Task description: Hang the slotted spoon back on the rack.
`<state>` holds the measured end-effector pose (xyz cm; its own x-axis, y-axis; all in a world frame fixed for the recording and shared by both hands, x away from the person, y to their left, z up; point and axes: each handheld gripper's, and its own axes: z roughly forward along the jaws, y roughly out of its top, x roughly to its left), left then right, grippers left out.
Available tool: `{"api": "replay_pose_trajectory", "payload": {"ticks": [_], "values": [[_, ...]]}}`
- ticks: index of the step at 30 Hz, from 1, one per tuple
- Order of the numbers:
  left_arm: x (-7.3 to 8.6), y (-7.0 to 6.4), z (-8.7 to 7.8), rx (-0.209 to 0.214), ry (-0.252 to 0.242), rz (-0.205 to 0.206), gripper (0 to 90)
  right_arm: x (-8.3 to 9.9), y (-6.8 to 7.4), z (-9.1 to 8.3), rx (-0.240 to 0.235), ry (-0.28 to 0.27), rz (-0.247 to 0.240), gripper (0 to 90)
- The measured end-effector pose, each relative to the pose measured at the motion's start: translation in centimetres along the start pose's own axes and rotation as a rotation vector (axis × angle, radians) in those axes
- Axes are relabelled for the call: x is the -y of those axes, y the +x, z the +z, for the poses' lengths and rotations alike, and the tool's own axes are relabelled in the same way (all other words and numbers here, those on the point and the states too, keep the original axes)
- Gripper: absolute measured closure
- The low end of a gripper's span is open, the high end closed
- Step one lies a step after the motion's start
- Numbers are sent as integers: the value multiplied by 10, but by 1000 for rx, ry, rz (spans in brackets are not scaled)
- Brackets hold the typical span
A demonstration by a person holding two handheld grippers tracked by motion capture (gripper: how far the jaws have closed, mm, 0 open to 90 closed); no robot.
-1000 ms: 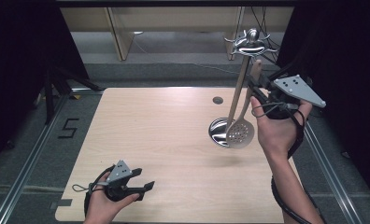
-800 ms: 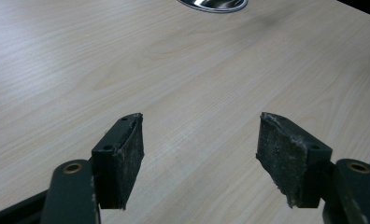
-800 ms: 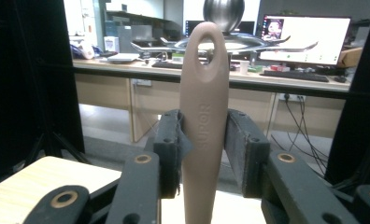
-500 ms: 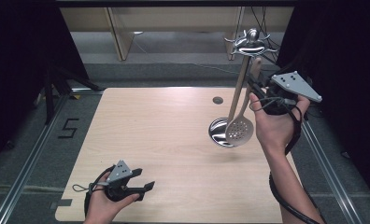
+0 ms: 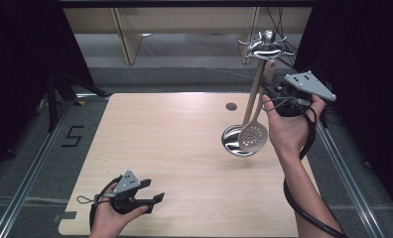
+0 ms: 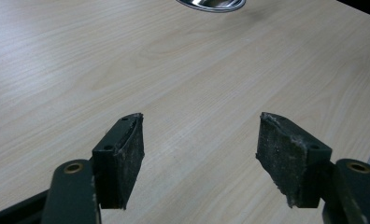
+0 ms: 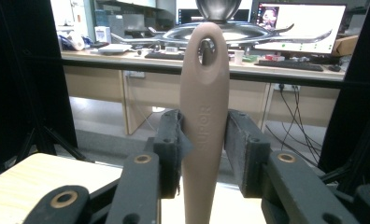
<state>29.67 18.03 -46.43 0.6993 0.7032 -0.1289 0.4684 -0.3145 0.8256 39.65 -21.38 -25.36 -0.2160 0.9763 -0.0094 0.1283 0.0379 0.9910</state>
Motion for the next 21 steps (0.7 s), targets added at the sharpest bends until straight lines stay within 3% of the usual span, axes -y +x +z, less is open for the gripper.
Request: {"api": "replay_pose_trajectory", "payload": {"ticks": [3, 5, 8, 9, 11, 13, 15, 17, 19, 21], "values": [[0, 0, 0, 4, 3, -1, 313, 0, -1, 3, 8, -2, -5, 674], [0, -1, 0, 7, 7, -26, 314, 0, 0, 4, 6, 6, -8, 674], [0, -1, 0, 8, 8, -24, 313, 0, -1, 6, 9, 4, -19, 674], [0, 0, -1, 6, 7, -4, 314, 0, 0, 7, 9, 7, -11, 674], [0, 0, 0, 9, 9, -23, 314, 0, 0, 7, 12, 10, -13, 672], [0, 0, 0, -2, -3, -3, 314, 0, 0, 8, 11, 10, -5, 671], [1, -1, 0, 5, 2, -25, 314, 0, 0, 8, 5, 7, -18, 663], [0, 0, -1, 7, 5, 1, 314, 0, 0, 6, 3, 5, -13, 620], [1, -1, 0, 0, 0, -25, 314, 2, -1, 4, -1, 2, -23, 564], [0, 1, -1, 2, 9, 0, 314, 6, -3, 2, -10, -4, -32, 519]]}}
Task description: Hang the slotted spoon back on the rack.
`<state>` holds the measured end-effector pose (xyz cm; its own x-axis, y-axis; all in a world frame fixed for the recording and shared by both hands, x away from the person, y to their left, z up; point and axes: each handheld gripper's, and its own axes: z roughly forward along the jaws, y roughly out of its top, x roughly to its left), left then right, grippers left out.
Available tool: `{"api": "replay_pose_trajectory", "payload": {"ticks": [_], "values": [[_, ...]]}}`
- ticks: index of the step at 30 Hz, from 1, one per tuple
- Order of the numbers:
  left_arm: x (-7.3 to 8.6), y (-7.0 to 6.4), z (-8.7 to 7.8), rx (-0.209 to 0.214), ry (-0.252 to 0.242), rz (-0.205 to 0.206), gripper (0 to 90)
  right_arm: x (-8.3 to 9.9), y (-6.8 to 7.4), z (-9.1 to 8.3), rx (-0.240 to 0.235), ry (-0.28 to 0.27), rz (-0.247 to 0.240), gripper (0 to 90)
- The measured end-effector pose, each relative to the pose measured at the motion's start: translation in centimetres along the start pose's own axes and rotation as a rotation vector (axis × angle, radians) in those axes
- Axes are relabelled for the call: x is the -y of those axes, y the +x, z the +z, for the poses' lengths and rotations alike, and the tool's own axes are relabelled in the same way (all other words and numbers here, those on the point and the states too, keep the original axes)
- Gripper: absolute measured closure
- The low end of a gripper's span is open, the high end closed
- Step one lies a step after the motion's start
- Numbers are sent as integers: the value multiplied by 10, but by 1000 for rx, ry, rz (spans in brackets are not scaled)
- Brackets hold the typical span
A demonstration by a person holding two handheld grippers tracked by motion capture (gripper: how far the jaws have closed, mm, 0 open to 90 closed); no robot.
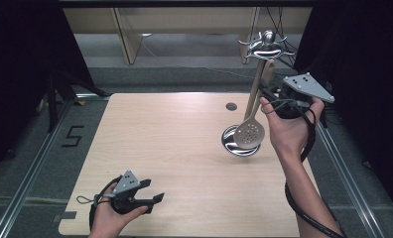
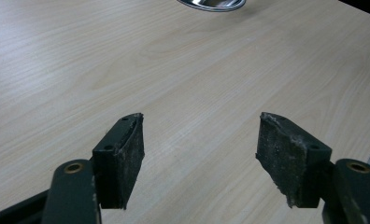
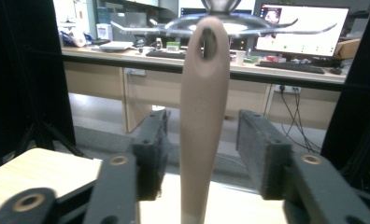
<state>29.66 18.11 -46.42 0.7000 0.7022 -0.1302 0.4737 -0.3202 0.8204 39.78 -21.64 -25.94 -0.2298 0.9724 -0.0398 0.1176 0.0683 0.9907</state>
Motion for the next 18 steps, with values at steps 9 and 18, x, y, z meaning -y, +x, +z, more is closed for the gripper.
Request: {"api": "replay_pose_trajectory", "payload": {"ticks": [9, 18], "values": [[0, 0, 0, 2, 5, 1, 315, 21, -7, -19, -41, 31, 0, 431], [1, 0, 1, 5, 8, -1, 316, 62, -17, -43, -70, 96, 31, 407]]}}
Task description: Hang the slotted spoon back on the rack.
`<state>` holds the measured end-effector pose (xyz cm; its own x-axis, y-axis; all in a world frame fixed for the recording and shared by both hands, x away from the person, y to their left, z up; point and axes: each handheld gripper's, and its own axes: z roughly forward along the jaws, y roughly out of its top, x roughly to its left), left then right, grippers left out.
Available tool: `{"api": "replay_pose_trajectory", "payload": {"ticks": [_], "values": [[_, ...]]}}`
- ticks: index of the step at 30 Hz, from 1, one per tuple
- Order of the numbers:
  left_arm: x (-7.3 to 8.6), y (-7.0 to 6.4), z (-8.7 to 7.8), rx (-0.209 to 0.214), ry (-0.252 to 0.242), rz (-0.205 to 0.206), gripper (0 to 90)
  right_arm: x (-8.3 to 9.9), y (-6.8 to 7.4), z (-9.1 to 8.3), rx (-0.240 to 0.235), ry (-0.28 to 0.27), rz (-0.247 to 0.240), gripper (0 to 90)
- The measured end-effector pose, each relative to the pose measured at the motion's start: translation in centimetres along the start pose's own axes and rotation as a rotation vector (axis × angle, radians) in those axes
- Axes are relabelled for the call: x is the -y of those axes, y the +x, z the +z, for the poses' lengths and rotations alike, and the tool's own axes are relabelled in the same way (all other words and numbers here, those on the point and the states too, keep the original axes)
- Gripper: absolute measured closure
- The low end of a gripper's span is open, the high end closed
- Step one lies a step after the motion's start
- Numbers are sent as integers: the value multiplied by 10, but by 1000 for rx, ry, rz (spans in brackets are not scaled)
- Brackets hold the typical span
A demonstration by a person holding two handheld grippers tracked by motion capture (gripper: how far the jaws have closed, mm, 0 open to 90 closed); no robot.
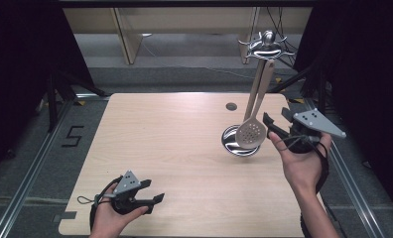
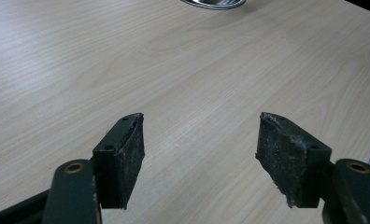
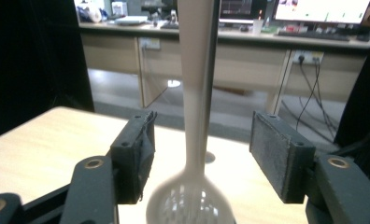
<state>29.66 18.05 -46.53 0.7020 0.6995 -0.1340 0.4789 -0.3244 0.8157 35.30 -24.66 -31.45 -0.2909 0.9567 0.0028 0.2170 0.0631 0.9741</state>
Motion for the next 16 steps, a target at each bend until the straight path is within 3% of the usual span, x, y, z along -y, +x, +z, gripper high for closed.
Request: {"api": "replay_pose_trajectory", "payload": {"ticks": [2, 4, 6, 7, 9, 11, 12, 14, 15, 16], "values": [[0, -1, 1, 1, -10, -8, 316, 11, -3, -4, -6, 17, -3, 404], [0, 1, -1, 0, 8, 16, 316, 28, -6, -8, -14, 47, 10, 403], [1, -1, 1, -1, -3, -26, 316, 47, -7, -11, -25, 83, 23, 404], [1, 0, 2, -9, -10, -9, 316, 55, -10, -12, -39, 96, 6, 406], [1, 1, 1, -4, 1, -1, 316, 77, -9, -18, -45, 138, 37, 432], [2, 1, 3, -8, -4, -4, 317, 98, -11, -22, -43, 181, -2, 443], [2, 1, 3, -9, -3, -3, 318, 108, -11, -24, -45, 225, 16, 444], [2, 0, 4, -3, 2, -7, 318, 117, -15, -27, -55, 232, -17, 445], [2, 1, 3, -3, 17, 5, 318, 121, -14, -29, -54, 241, 9, 445], [2, 1, 3, -6, 20, 10, 318, 123, -17, -31, -59, 245, -14, 445]]}}
